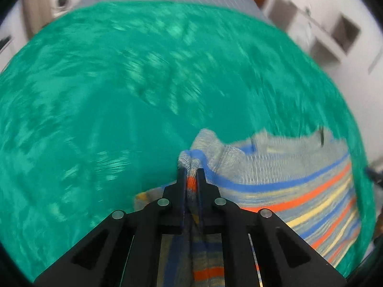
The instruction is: Fold small clothes
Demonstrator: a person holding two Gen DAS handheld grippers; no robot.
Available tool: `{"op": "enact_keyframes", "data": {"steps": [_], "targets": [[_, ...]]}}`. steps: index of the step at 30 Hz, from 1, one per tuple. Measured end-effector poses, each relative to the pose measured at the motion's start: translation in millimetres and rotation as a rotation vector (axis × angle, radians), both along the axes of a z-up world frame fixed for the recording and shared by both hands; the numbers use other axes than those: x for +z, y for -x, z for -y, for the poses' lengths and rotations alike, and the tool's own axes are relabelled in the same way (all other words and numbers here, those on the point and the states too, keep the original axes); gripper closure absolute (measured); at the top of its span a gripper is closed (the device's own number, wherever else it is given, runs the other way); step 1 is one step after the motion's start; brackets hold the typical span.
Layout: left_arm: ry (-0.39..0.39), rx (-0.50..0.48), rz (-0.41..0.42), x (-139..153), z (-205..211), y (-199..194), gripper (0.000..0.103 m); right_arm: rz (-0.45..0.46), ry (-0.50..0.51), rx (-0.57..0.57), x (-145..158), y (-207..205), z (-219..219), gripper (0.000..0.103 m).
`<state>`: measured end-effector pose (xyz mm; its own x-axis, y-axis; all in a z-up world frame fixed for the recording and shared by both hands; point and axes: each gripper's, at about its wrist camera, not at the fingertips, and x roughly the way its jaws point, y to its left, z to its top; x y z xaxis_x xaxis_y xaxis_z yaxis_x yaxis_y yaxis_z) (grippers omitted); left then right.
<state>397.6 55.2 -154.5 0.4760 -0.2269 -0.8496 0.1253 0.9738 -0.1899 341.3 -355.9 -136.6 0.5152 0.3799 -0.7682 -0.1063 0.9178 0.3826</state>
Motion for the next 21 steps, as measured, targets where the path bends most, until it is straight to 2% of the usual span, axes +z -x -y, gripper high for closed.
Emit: {"op": "enact_keyframes", "data": {"steps": [2,3,4,5,6,7,8,9,11,14,17,18,19,20,21], "targets": [[0.003,0.024,0.021,-2,-5,7,0.097,-0.021,0.053,-0.013,-16,-16,-4,0.062],[-0.008,0.020,0.026,-4,-3,9,0.097,-0.048,0.093,-0.046,-28,-25,-3,0.054],[-0.026,0.014,0.030,-8,-2,11,0.097,-0.069,0.115,-0.076,-40,-32,-2,0.053],[-0.039,0.013,0.032,-10,1,13,0.096,-0.094,0.085,-0.080,-55,-38,0,0.056],[-0.047,0.016,0.028,-12,2,13,0.094,-0.108,0.063,-0.086,-64,-40,3,0.076],[-0.046,0.021,0.026,-12,1,14,0.093,-0.100,0.070,-0.111,-65,-39,7,0.089],[-0.035,0.023,0.038,-8,0,15,0.093,-0.084,0.043,-0.128,-61,-38,13,0.092],[-0.026,0.021,0.055,-5,1,16,0.093,-0.060,0.048,-0.153,-54,-36,19,0.102],[-0.038,0.027,0.059,-4,-1,18,0.093,-0.031,0.083,-0.180,-47,-35,25,0.102],[-0.073,0.024,0.030,-18,3,13,0.087,-0.074,0.165,-0.123,-63,-46,16,0.102],[-0.113,0.040,0.055,-11,4,18,0.065,-0.065,0.185,-0.130,-63,-46,14,0.101],[-0.123,0.047,0.067,-4,3,25,0.052,-0.072,0.165,-0.134,-62,-45,17,0.093],[-0.131,0.052,0.080,2,1,30,0.043,-0.078,0.155,-0.138,-59,-43,21,0.076],[-0.148,0.060,0.100,8,0,37,0.040,-0.077,0.154,-0.147,-55,-38,26,0.065],[-0.169,0.066,0.125,16,0,47,0.034,-0.067,0.158,-0.156,-50,-32,31,0.047]]}}
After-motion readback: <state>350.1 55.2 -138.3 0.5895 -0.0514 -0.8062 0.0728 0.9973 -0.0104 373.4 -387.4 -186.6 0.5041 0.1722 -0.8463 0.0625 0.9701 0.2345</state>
